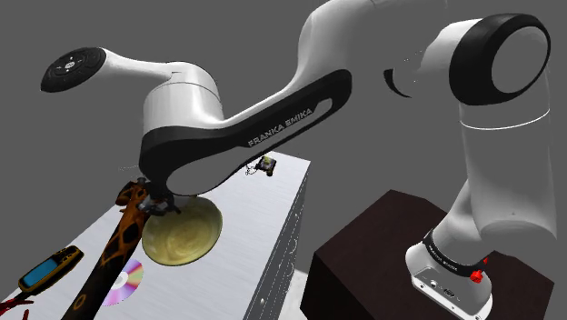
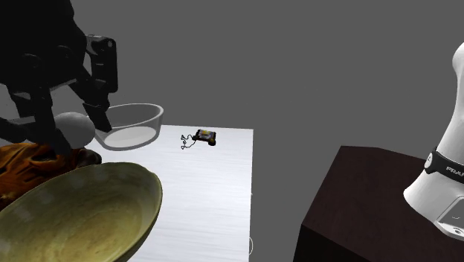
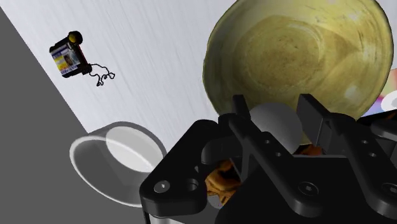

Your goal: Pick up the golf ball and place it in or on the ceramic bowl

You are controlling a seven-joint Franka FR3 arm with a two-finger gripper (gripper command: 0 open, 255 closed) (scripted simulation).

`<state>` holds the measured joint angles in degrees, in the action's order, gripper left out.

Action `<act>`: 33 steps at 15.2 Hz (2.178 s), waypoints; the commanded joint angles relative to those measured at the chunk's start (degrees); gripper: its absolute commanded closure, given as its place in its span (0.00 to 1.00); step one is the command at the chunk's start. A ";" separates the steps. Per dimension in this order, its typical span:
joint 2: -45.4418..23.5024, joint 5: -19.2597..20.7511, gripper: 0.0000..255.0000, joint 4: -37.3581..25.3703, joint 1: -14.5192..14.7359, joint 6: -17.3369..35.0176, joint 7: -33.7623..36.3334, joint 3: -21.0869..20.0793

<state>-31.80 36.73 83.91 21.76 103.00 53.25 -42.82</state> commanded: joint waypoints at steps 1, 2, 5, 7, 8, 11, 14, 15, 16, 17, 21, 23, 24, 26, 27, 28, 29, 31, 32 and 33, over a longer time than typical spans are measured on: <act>-3.12 1.39 1.00 -3.74 2.51 -1.18 0.65 0.91; -3.31 1.57 1.00 -3.25 2.46 -0.60 0.90 1.02; -3.94 2.14 1.00 -1.87 2.35 1.12 1.67 1.35; -4.41 2.56 1.00 -1.04 2.32 2.23 2.18 1.59; -4.66 2.78 1.00 -0.65 2.31 2.77 2.44 1.72; -5.47 3.47 1.00 0.41 2.34 4.36 3.21 2.14; -6.24 4.10 1.00 1.22 2.42 5.68 3.87 2.54; -6.23 4.10 1.00 1.22 2.42 5.68 3.87 2.54; -6.24 4.10 1.00 1.22 2.42 5.68 3.87 2.54; -6.24 4.10 1.00 1.22 2.42 5.68 3.87 2.54; -6.24 4.10 1.00 1.22 2.42 5.68 3.87 2.54; -6.24 4.10 0.00 1.22 2.42 5.68 3.87 2.54; -6.24 4.10 0.00 1.22 2.42 5.68 3.87 2.54; -6.24 4.10 0.00 1.22 2.42 5.68 3.87 2.54; -6.24 4.10 0.00 1.22 2.42 5.68 3.87 2.54; -5.57 3.52 0.00 0.40 2.62 4.33 3.52 2.13; -4.96 2.97 0.00 -0.53 2.87 2.94 3.16 1.75; -4.03 2.09 0.00 -2.44 3.44 0.35 2.53 1.15; -4.03 2.08 0.00 -2.44 3.45 0.35 2.53 1.15; -4.02 2.08 0.00 -2.43 3.44 0.35 2.53 1.15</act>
<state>-35.82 38.90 81.86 25.11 103.74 55.93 -41.65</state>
